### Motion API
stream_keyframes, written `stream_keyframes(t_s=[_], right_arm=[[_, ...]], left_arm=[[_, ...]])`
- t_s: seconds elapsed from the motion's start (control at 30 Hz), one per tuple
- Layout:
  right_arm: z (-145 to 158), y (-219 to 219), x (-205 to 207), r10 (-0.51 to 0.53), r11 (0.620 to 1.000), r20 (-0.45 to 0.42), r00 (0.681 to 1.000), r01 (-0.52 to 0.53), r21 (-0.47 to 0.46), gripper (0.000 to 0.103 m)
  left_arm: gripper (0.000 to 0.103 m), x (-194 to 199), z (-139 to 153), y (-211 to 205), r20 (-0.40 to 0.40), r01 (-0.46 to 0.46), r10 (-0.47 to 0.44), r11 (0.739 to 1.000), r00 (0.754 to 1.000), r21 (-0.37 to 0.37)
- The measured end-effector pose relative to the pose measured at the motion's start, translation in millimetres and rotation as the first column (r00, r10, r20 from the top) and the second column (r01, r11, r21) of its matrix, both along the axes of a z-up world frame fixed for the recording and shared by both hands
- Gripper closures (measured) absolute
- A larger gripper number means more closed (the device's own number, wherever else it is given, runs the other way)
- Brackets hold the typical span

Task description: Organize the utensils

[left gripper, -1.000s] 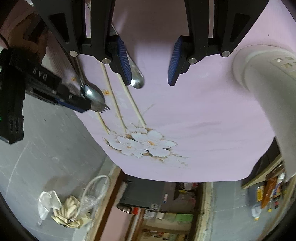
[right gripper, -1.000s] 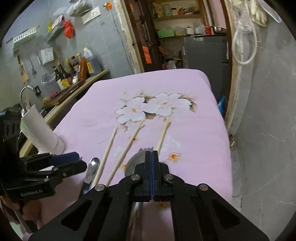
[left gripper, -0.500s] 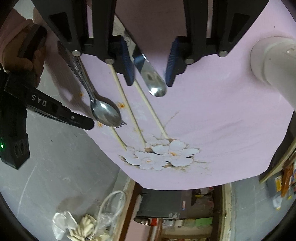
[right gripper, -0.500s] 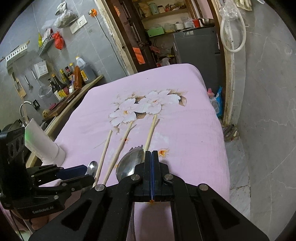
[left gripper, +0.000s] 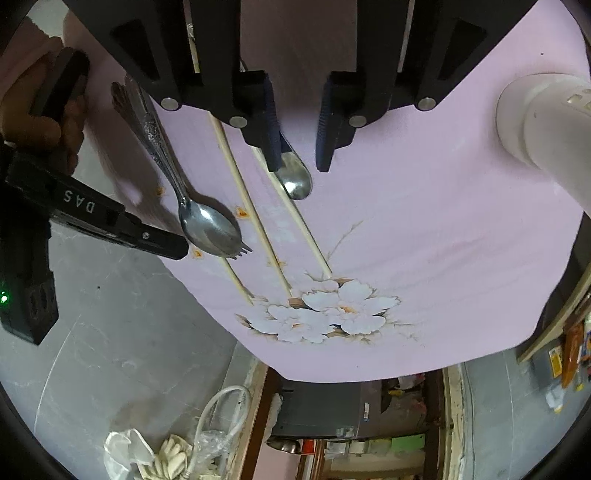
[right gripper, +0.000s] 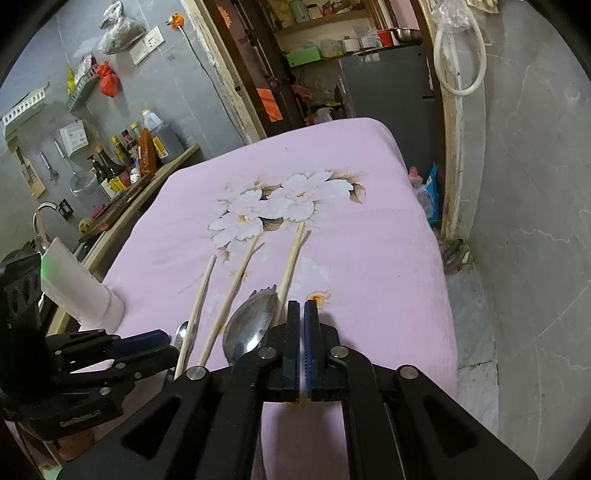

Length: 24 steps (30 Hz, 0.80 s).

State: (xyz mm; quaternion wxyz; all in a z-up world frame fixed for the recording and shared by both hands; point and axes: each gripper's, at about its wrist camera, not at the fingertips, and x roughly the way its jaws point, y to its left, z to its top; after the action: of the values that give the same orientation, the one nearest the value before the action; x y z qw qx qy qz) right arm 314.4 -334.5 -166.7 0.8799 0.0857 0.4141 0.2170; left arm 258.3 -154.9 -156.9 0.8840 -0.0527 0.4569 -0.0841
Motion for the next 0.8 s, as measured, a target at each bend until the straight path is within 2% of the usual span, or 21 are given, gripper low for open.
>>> stream_keyframes(t_s=[0.1,0.17,0.33,0.5,0.63,0.8], right_arm=[[-4.3,1.0,7.5,0.002,1.0,-0.015,1.0,-0.002,0.009,0.085],[-3.5,3.6,12.5,0.006,1.0,-0.009,1.0,-0.005,0.012,0.084],[-3.1,12.6,29.1,0.039,0.999,-0.016,0.999,-0.039,0.009,0.084],[-6.3,23.9,52.6,0.092,0.996,-0.062,0.994,-0.091,0.019,0.083],[-8.0,31.9,64.6,0.115,0.993,-0.072,0.991,-0.115,0.003,0.083],[-9.3,40.2,66.9,0.12,0.993,-0.062,0.991,-0.12,-0.002,0.083]], left_arm=[[0.075,3.1,0.2,4.4,-0.004,-0.005,0.005,0.999,1.0,-0.047],[0.071,6.5,-0.1,9.1,-0.007,-0.019,0.018,0.995,1.0,-0.101],[0.069,15.3,-3.6,23.3,-0.03,-0.092,0.088,0.97,0.996,-0.225],[0.07,26.5,-2.9,16.9,-0.031,-0.105,0.101,0.974,0.994,-0.199],[0.07,39.6,-2.4,15.1,-0.044,-0.126,0.12,0.972,0.992,-0.196],[0.076,46.2,-3.0,14.9,-0.048,-0.144,0.137,0.972,0.989,-0.188]])
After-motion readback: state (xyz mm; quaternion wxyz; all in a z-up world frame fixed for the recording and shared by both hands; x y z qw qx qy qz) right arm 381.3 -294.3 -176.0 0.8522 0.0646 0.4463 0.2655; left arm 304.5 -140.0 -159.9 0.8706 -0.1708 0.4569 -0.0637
